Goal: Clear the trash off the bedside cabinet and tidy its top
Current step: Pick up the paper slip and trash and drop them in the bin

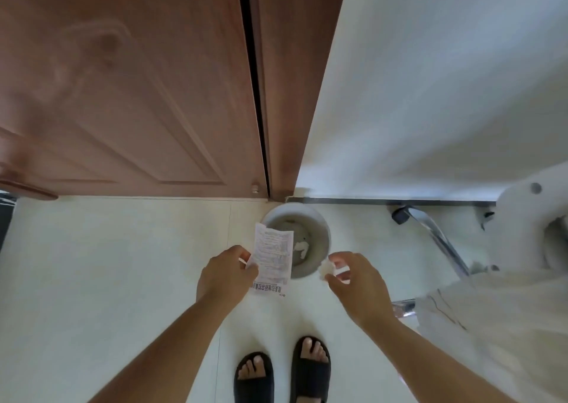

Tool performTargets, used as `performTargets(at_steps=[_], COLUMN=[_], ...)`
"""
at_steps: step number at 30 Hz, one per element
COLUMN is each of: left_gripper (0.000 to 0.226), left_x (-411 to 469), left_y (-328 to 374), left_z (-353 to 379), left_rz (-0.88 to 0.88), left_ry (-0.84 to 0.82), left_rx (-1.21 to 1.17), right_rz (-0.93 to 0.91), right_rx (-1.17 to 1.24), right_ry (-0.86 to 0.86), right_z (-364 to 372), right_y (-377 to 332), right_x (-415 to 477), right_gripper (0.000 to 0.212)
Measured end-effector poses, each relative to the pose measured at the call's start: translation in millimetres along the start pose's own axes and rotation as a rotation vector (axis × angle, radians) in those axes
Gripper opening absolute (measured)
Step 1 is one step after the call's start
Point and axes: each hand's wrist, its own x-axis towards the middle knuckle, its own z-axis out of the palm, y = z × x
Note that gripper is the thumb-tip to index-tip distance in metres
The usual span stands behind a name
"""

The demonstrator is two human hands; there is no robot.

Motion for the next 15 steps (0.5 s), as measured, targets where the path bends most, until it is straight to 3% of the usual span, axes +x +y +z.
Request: performTargets(at_steps=[5, 15], left_gripper=[0.005, 0.039], left_x=[46.2, 74.7], left_y=[-14.0, 3.0], left_z=[43.6, 51.1], left_rz=[-0.005, -0.044], left_ry=[-0.056, -0.141], left_rx=[0.055, -0.043], right_rz=[0.051, 0.047], right_rx=[0.025, 0.071], right_ry=[-0.021, 0.015], right_z=[41.0, 45.7], right_y=[29.4, 35.1], right_x=[44.1, 71.3], right_gripper=[0.023, 0.038])
